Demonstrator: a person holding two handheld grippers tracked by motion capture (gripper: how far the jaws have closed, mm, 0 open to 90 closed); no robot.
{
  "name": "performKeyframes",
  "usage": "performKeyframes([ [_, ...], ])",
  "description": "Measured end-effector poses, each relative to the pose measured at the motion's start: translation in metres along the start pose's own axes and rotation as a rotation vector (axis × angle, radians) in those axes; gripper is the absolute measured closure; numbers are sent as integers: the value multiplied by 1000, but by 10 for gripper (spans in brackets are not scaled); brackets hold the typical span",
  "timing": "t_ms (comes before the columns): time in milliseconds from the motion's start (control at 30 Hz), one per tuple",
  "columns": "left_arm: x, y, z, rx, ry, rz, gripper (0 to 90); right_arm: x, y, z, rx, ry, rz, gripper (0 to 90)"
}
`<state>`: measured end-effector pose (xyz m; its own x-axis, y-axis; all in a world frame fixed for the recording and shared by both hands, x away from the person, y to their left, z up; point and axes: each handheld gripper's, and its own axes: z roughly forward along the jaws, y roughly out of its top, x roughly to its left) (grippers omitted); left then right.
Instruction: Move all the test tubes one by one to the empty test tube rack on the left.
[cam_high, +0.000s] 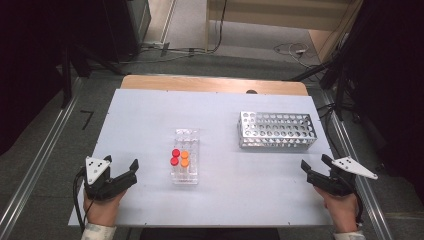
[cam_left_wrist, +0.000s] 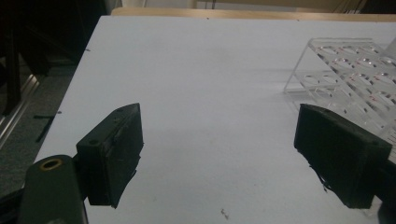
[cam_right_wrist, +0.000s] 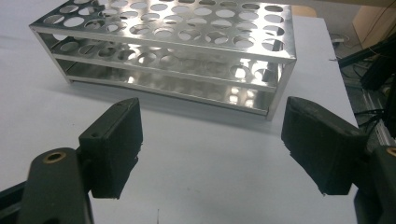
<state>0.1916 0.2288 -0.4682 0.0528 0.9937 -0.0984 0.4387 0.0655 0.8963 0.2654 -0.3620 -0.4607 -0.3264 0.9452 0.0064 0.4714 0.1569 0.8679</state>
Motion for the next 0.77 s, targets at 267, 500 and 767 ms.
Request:
performKeyframes([
  [267,4,-2,0,5,9,4,159,-5,-3,1,10,-15,12,192],
  [500,12,-4,4,23,32,-4,160,-14,-7,3,25,-41,33,192],
  [767,18,-8,10,53,36,-31,160,-30,-14,7,51,-67,67,192],
])
